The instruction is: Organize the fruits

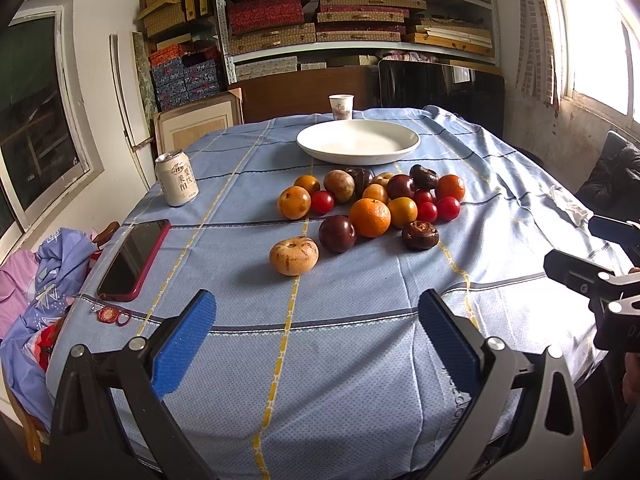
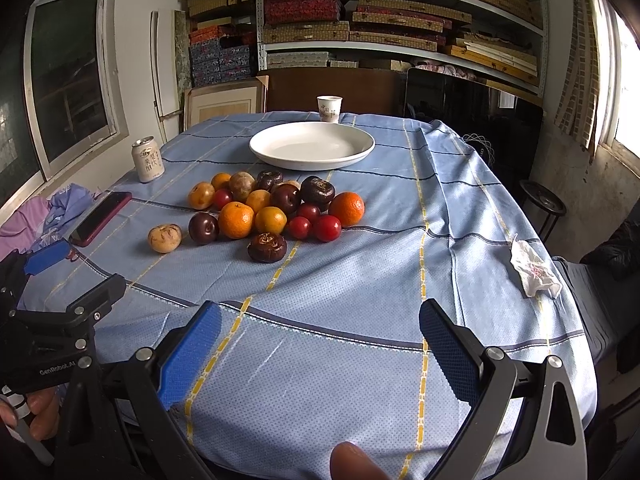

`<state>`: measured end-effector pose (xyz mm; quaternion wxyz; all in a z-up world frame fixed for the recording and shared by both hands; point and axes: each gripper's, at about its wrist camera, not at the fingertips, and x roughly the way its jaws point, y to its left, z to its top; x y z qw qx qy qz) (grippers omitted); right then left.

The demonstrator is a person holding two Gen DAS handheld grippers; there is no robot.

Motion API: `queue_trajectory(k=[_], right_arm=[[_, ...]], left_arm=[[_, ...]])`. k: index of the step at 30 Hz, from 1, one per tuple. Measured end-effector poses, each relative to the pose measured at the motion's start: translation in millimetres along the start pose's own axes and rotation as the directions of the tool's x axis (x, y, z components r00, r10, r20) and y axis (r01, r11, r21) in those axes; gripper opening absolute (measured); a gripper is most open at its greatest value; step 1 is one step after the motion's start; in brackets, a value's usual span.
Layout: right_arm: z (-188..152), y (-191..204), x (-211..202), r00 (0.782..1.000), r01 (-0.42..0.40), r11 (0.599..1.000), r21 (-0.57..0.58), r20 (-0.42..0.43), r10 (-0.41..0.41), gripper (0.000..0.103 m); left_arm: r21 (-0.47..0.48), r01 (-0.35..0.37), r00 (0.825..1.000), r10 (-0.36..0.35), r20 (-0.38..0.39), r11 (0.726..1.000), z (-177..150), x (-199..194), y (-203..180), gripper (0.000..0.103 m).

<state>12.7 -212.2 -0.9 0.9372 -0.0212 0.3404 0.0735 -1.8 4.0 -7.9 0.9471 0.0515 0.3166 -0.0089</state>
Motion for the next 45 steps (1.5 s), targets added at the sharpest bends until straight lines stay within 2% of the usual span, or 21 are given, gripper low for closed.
queue_trajectory(k=[10,12,13,15,17,21,23,27,29,30,32,36,40,42,44,45], right_arm=[[-1,-1,1,1.000,-0.006,1.000,0.004,0.000,0.006,0.100],[1,-4,-1,0.999,-0.038,0.999,0.022,0.035,0.037,0.099],[1,-8,-2,0.994,-0.077,0.996,0.046,0.084,0.073,0.099],[5,-12,1,0.981,-0.130,0.989,0.070,0.151,0.118,0.100],[8,-12,10,0.973,-0.162,0.985,0.065,0.174,0.148,0.099],[15,5,35,0.985,-0.157,0.987,-0.032,0.060,0.159,0.099],[19,14,44,0.992,-0.117,0.989,-0.088,0.039,0.121,0.099],[37,13,69,0.991,-0.131,0.991,-0.031,-0.035,0.130,0.100],[42,15,84,0.988,-0.138,0.990,-0.020,-0.071,0.136,0.095],[45,18,92,0.986,-0.142,0.989,-0.030,-0.098,0.138,0.090],[49,25,110,0.981,-0.140,0.988,-0.061,-0.147,0.130,0.079],[52,37,136,0.966,-0.155,0.982,-0.106,-0.225,0.128,0.074],[51,44,156,0.944,-0.189,0.976,-0.107,-0.294,0.151,0.058],[50,44,158,0.941,-0.201,0.975,-0.094,-0.294,0.166,0.057],[50,42,156,0.942,-0.208,0.974,-0.089,-0.285,0.175,0.043],[50,40,154,0.943,-0.218,0.972,-0.086,-0.275,0.187,0.043]], left_arm=[[0.003,0.000,1.000,0.000,0.000,1.000,-1,0,3,0.099],[-0.015,0.021,1.000,-0.021,0.005,1.000,0,3,8,0.099],[-0.045,0.034,0.999,-0.034,0.014,0.998,1,5,18,0.099],[-0.093,0.027,0.999,-0.024,0.031,0.995,4,10,35,0.099],[-0.137,0.020,0.999,-0.014,0.042,0.990,6,16,53,0.099],[-0.150,0.027,0.997,-0.017,0.073,0.988,5,21,76,0.099],[-0.126,0.015,1.000,-0.011,0.027,0.992,7,30,81,0.099],[-0.126,-0.003,0.999,-0.002,-0.034,0.992,15,55,90,0.099],[-0.119,-0.025,0.999,0.021,-0.038,0.993,19,64,94,0.099],[-0.112,-0.021,0.999,0.017,-0.040,0.993,21,69,93,0.099],[-0.095,0.008,0.999,-0.012,-0.043,0.995,24,78,92,0.099],[-0.067,0.036,0.997,-0.041,-0.071,0.997,24,92,88,0.099],[-0.057,0.056,0.993,-0.062,-0.104,0.997,23,102,83,0.099],[-0.051,0.057,0.990,-0.063,-0.123,0.997,24,106,81,0.099],[-0.039,0.061,0.988,-0.066,-0.137,0.997,25,109,77,0.099],[-0.030,0.065,0.987,-0.069,-0.144,0.997,26,110,75,0.099]])
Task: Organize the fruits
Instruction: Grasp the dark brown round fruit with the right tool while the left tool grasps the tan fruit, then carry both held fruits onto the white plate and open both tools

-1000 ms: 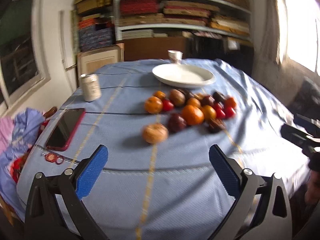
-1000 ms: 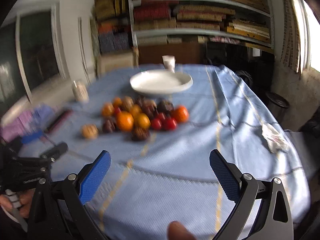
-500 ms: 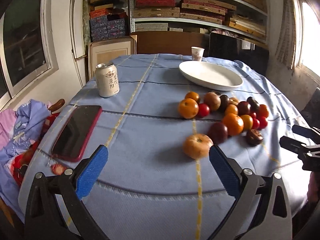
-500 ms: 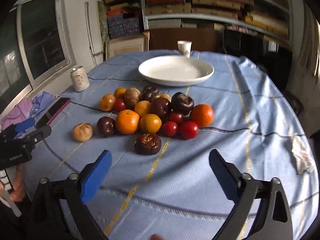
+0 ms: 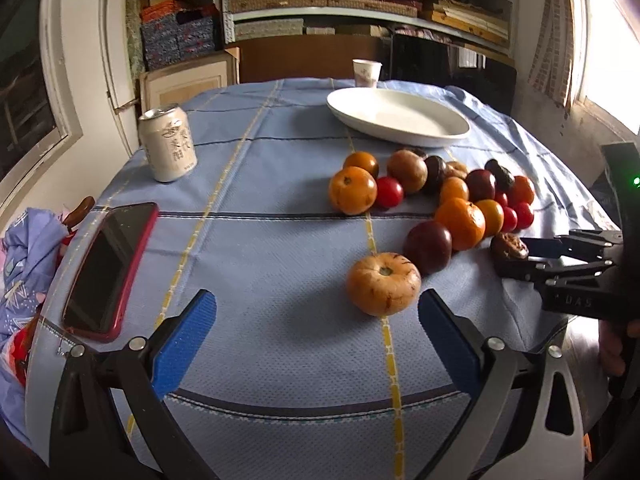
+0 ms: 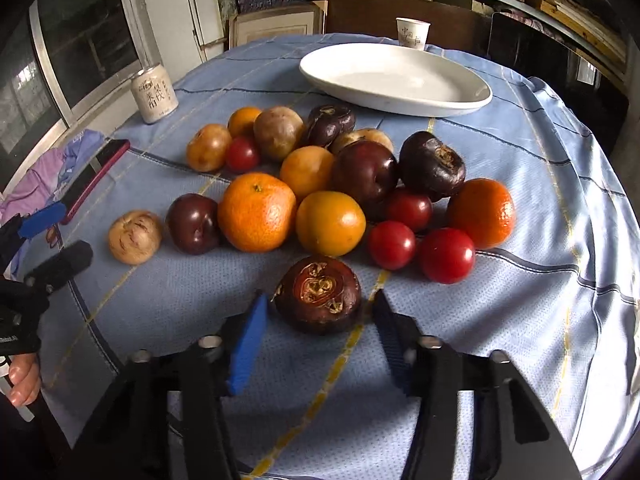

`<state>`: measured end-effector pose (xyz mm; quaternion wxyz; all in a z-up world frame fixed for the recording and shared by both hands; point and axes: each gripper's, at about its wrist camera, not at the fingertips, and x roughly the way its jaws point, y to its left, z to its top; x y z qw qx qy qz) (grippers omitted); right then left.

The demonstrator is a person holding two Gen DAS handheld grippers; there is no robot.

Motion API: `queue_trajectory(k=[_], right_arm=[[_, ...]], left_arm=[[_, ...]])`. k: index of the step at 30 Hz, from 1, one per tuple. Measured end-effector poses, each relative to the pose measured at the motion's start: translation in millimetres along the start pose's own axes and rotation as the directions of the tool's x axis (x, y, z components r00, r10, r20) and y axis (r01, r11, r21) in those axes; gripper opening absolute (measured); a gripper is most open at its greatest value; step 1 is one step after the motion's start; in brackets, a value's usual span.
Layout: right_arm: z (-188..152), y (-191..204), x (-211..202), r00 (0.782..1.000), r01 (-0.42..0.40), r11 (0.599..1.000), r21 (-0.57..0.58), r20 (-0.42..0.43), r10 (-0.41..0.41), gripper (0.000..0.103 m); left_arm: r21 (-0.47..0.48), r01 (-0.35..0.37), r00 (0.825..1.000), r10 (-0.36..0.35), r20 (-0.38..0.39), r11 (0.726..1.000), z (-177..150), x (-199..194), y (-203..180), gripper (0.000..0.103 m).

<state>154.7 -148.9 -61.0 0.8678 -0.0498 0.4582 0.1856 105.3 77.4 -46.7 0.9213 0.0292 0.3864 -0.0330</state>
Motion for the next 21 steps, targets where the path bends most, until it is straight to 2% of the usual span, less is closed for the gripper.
queue_trajectory(k=[3,7,8,9,12,19,20,21], right_arm=[[-7,-3,-5,0.999,-0.010,1.000,0.000,0.035,0.010,0.043],[-19,-21,-18,0.989,-0.111,0.991,0.079,0.108,0.102,0.043],[-20,-27,-18,0.987,-0.125,0.987,0.101,0.111,0.114,0.043],[-22,-33,-20,0.984,-0.143,0.981,0.133,0.123,0.127,0.043],[-24,-41,-26,0.977,-0.164,0.974,0.158,0.163,0.138,0.043],[-23,-43,-24,0.974,-0.182,0.971,0.154,0.167,0.156,0.043],[-24,-42,-24,0.973,-0.184,0.971,0.154,0.171,0.157,0.043],[-24,-43,-25,0.971,-0.188,0.970,0.155,0.175,0.160,0.043]], left_arm=[[0.043,0.016,1.000,-0.015,-0.010,0.999,5,4,-13,0.099],[0.087,0.053,0.998,-0.050,-0.043,0.995,12,19,-30,0.098],[0.092,0.056,0.997,-0.051,-0.056,0.994,13,24,-32,0.094],[0.094,0.059,0.996,-0.052,-0.078,0.994,14,32,-35,0.083],[0.078,0.072,0.990,-0.062,-0.123,0.994,16,43,-34,0.067],[0.064,0.052,0.993,-0.045,-0.110,0.997,15,43,-32,0.066],[0.068,0.052,0.993,-0.044,-0.111,0.996,15,43,-33,0.064],[0.071,0.060,0.993,-0.052,-0.110,0.996,14,43,-34,0.055]])
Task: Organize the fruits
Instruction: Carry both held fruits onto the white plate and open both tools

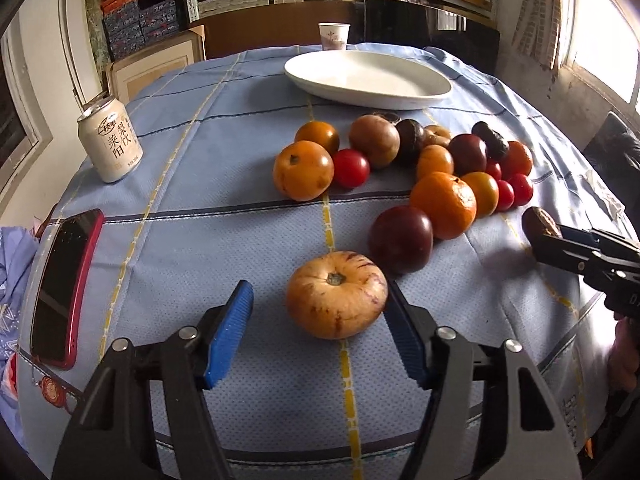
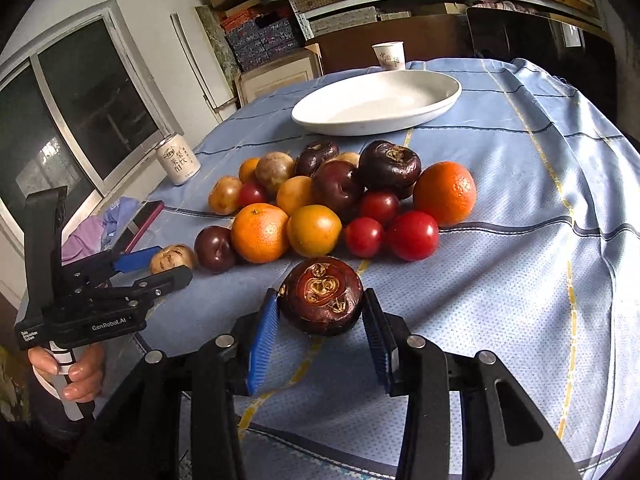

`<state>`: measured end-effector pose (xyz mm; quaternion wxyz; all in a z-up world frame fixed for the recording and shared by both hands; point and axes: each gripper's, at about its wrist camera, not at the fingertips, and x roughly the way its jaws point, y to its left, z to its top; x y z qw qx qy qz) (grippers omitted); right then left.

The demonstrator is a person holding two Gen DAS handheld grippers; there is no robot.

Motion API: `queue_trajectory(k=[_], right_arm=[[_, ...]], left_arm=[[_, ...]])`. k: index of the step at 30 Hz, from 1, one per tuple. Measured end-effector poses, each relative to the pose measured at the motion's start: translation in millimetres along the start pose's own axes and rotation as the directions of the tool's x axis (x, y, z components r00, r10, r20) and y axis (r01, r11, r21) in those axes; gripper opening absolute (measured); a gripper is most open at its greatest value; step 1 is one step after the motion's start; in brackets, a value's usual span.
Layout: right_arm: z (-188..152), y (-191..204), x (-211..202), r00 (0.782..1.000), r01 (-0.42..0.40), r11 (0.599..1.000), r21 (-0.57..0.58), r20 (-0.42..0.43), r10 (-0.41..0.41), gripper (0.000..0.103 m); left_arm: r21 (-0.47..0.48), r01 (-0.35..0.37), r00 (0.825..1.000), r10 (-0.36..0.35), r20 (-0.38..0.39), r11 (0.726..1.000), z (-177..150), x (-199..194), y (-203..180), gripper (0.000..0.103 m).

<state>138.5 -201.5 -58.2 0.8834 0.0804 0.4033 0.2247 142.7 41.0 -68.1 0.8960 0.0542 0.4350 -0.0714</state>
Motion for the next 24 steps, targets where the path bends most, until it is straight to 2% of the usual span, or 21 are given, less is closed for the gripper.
queue_trajectory(k=[2,6,11,12,15,17,21,24], right_arm=[[-2,-2,-2,1.000,-0.006,1.000,0.005,0.013,0.006,0.043],[-2,-4,-4,1.000,-0.017,1.000,0.016,0.025,0.016,0.043],[-2,0,-18,0.999,-0.014,0.999,-0.031,0.035,0.015,0.043],[3,-1,-23,0.999,-0.042,0.998,-0.037,0.020,0.043,0.043],[26,-7,-32,0.995,-0.103,0.995,-0.010,-0.003,0.103,0.043],[55,-14,-37,0.994,-0.103,0.995,-0.006,0.025,0.103,0.043],[115,-28,-21,0.994,-0.018,1.000,-0.006,0.106,0.019,0.043],[160,-46,21,0.994,0.054,0.998,0.013,0.096,-0.055,0.043]], left_arm=[[0.023,0.032,0.999,-0.032,0.004,0.999,-1,0,-4,0.046],[0.053,0.008,1.000,-0.008,0.010,0.999,0,-2,-11,0.045],[0.010,0.084,0.996,-0.085,0.029,0.996,8,-18,2,0.045],[0.010,0.107,0.994,-0.108,0.036,0.994,13,-23,4,0.045],[0.036,0.161,0.986,-0.162,0.044,0.986,41,-33,7,0.045],[0.059,0.172,0.983,-0.176,0.053,0.983,70,-34,4,0.045],[0.077,0.149,0.986,-0.154,0.065,0.986,143,-11,-8,0.045],[0.049,0.119,0.992,-0.121,0.031,0.992,189,25,-15,0.045]])
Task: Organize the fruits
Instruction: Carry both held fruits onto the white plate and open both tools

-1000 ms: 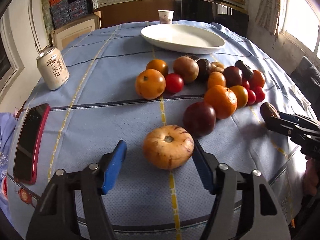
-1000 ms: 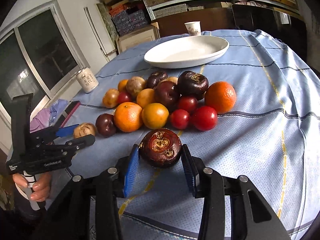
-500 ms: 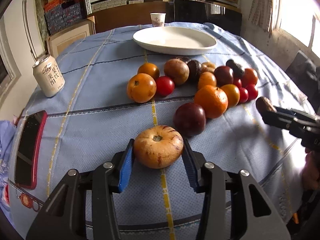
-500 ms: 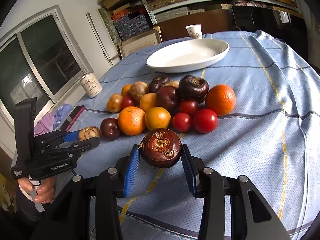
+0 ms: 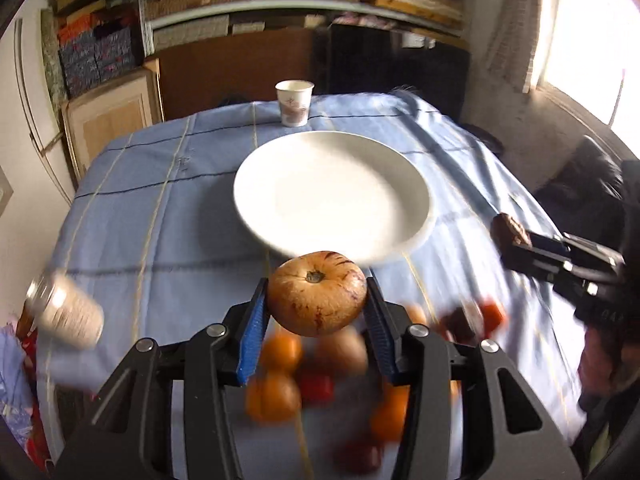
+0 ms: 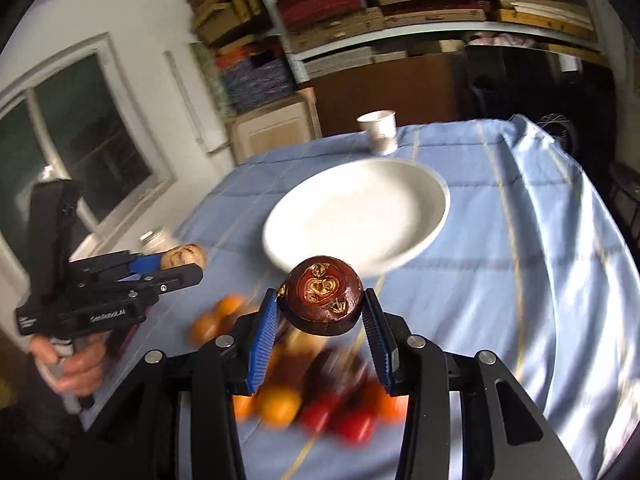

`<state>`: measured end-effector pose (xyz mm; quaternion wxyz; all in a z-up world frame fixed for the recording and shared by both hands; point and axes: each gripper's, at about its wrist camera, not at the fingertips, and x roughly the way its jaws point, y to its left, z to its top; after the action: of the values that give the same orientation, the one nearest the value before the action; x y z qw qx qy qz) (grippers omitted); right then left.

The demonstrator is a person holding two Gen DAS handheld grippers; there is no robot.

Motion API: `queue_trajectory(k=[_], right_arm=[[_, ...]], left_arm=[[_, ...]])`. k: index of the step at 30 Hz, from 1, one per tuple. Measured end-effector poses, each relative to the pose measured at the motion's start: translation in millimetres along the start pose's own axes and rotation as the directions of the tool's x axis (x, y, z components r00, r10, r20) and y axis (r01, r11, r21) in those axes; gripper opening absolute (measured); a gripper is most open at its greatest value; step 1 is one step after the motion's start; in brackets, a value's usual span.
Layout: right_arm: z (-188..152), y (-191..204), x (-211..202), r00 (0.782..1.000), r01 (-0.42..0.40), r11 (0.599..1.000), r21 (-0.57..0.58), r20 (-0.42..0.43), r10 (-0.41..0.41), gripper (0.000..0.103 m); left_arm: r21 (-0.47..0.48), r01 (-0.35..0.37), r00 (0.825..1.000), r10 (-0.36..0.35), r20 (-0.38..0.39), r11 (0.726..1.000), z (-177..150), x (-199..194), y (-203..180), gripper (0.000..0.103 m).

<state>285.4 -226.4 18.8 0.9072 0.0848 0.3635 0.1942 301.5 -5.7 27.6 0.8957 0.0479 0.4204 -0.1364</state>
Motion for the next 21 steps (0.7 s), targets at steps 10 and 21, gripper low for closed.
queue_trajectory(k=[10,21], right_arm=[[42,-35,113,0.985,0.044,0.998,0.052,-0.168,-0.035,0.043],[45,-22,83,0.990,0.046,0.999,-0.004,-0.130,-0.046,0.067]], left_arm=[[-0.029,-0.126,0.982,0.120,-0.146,0.992,73,126,15,0.045],[-0.013,-0.250,0.967,0.249,-0.061,0.968,73,98,16,0.071]])
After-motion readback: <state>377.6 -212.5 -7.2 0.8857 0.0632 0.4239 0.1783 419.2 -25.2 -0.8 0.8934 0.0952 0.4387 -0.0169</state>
